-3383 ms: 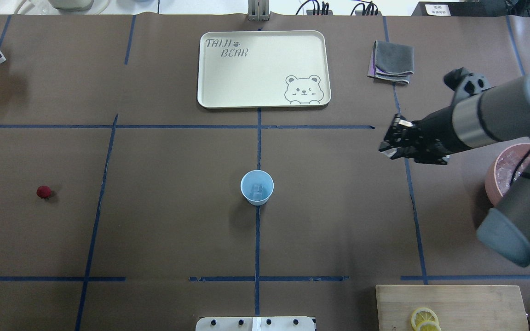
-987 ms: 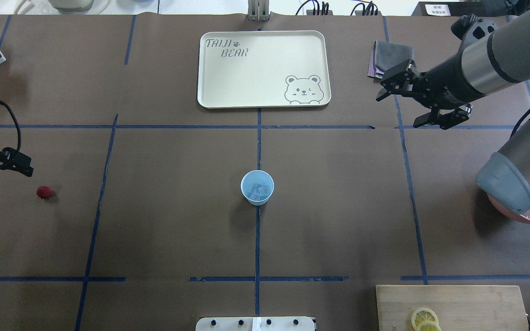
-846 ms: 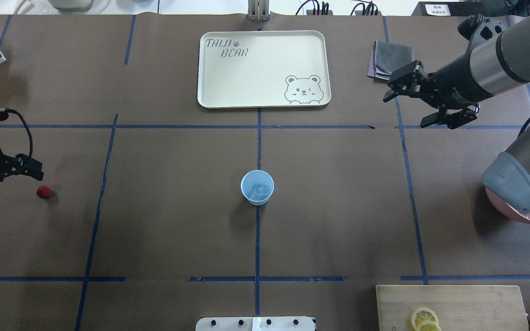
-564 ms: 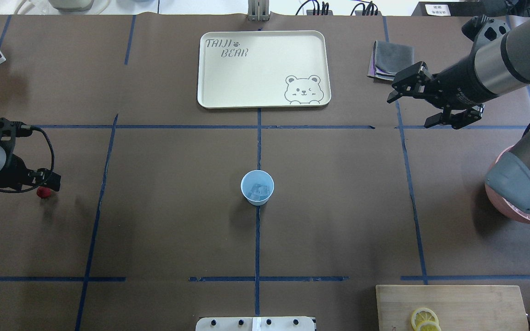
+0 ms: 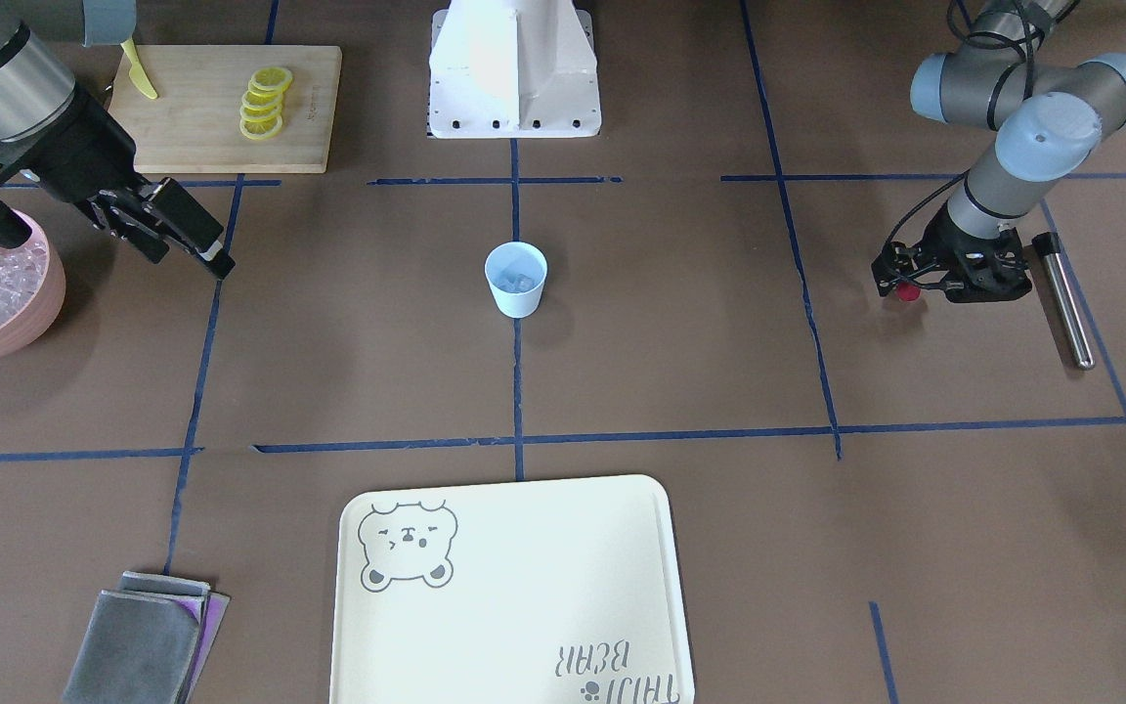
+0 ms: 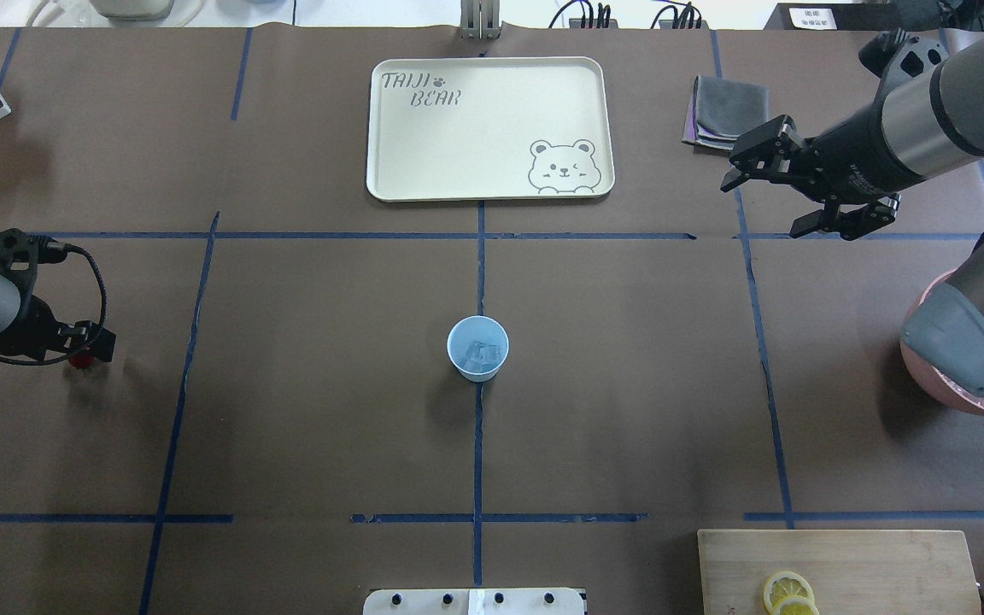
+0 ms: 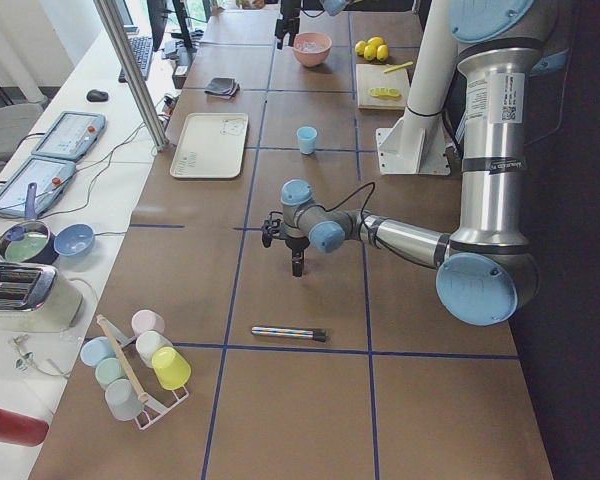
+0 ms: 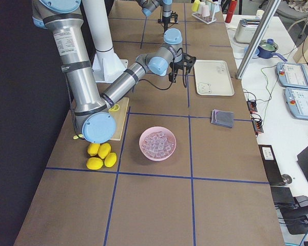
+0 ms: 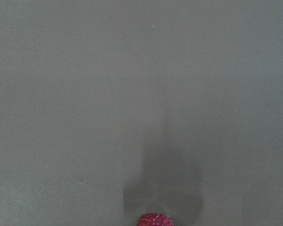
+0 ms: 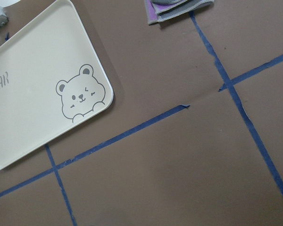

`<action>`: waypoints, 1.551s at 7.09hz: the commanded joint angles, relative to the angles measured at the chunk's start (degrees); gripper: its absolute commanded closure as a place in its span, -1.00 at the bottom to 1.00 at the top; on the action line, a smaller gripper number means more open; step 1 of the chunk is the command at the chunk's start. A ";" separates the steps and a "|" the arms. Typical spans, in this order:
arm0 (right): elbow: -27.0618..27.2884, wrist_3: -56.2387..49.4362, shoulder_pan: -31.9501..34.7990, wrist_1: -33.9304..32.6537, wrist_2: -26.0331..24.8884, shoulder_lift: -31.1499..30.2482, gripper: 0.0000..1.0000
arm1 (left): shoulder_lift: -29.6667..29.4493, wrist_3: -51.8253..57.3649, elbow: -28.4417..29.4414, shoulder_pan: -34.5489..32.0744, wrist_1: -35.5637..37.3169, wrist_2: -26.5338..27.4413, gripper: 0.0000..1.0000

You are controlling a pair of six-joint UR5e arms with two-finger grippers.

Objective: Mash ice and strawberries in cup
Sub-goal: 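Grasp the red strawberry with the left gripper while the right arm withdraws, then carry the strawberry with the left gripper over the blue cup and release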

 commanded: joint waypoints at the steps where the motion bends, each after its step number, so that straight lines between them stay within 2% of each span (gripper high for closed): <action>1: 0.18 0.00 0.04 0.00 -0.08 0.00 -0.99 | -0.06 -0.09 0.22 0.03 -0.19 -0.13 -0.20; 3: 0.27 0.00 -0.04 0.00 -0.17 0.08 -0.99 | -0.06 -0.09 0.04 0.03 -0.02 -0.48 0.90; 4: 0.27 0.00 0.04 0.00 -0.17 0.08 -0.99 | -0.15 -0.09 -0.74 0.03 0.25 -1.27 1.00; 5: 0.27 0.00 0.39 0.00 0.18 0.08 -0.99 | -1.46 -0.18 -3.01 -0.14 0.60 -6.06 1.00; 6: 0.44 -0.09 1.09 0.00 0.71 0.08 -0.99 | -3.73 -3.22 -5.30 -0.14 0.51 -8.02 1.00; 8: 0.71 -0.09 2.15 -0.09 1.06 -0.79 -0.99 | -16.17 -17.51 -6.02 0.12 0.60 -9.35 1.00; 9: 0.71 -0.18 2.67 0.00 1.06 -1.23 -0.99 | -20.50 -22.02 -6.02 1.51 -0.27 -10.93 1.00; 10: 0.80 -0.87 3.03 0.00 1.15 -1.84 -0.99 | -26.89 -25.37 -4.81 5.27 -0.11 -10.42 1.00; 11: 0.97 -1.40 3.20 0.17 1.85 -2.29 -0.99 | -30.70 -30.62 -3.31 8.18 -0.10 -9.46 1.00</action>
